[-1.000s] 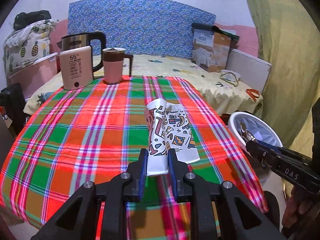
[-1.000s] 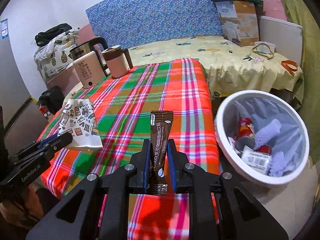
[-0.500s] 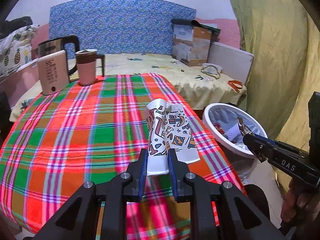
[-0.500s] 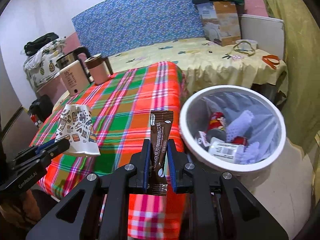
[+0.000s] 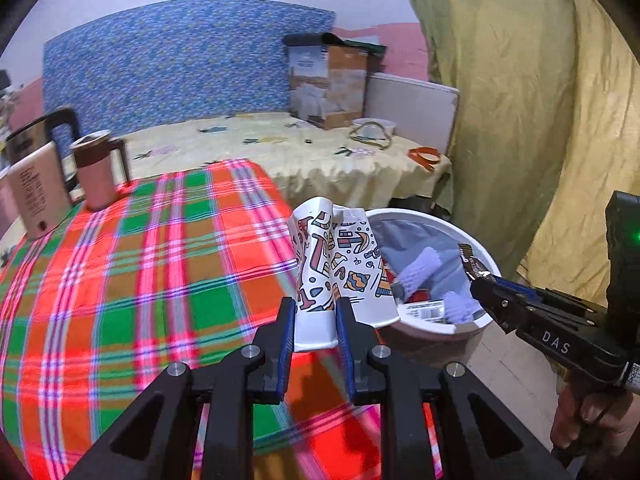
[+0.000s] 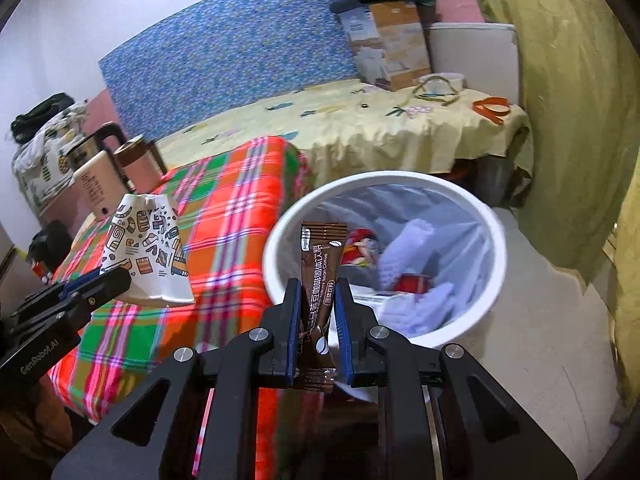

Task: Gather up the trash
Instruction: 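Lift the paper cup and snack wrapper and carry them over the bin, then open both tools to drop the paper cup and wrapper into the bin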

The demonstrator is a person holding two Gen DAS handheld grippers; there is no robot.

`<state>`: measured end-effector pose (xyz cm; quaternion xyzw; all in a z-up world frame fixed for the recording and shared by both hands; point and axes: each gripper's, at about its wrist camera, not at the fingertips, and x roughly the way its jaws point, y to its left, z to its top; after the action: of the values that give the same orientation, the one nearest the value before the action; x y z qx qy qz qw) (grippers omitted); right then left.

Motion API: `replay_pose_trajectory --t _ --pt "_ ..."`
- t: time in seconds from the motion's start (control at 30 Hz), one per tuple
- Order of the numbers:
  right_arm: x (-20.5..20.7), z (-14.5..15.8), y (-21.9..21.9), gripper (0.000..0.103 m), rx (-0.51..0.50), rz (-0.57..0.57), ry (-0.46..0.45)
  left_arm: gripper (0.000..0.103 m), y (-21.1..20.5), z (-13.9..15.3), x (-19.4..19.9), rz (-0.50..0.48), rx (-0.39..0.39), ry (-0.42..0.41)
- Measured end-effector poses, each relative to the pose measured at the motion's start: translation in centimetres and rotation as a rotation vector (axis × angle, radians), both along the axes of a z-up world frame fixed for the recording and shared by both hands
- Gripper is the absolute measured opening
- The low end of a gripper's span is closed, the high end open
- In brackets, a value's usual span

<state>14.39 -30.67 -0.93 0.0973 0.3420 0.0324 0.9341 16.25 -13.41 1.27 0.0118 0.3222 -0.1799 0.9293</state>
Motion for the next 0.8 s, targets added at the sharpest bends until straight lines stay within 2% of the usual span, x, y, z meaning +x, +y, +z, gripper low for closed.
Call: replay_pose_trajectory --t 0.3,0.8 --pt "0.6 -0.8 -2.1 0.019 -0.004 -0.066 0.019 0.021 -3.9 -0.9 2.4 -0.087 0.006 0.024" --pt "2.4 -2.0 -4.4 0.019 -0.021 -0.102 0.053 0.021 -7.3 -2.8 7.1 -0.132 0.003 0.072"
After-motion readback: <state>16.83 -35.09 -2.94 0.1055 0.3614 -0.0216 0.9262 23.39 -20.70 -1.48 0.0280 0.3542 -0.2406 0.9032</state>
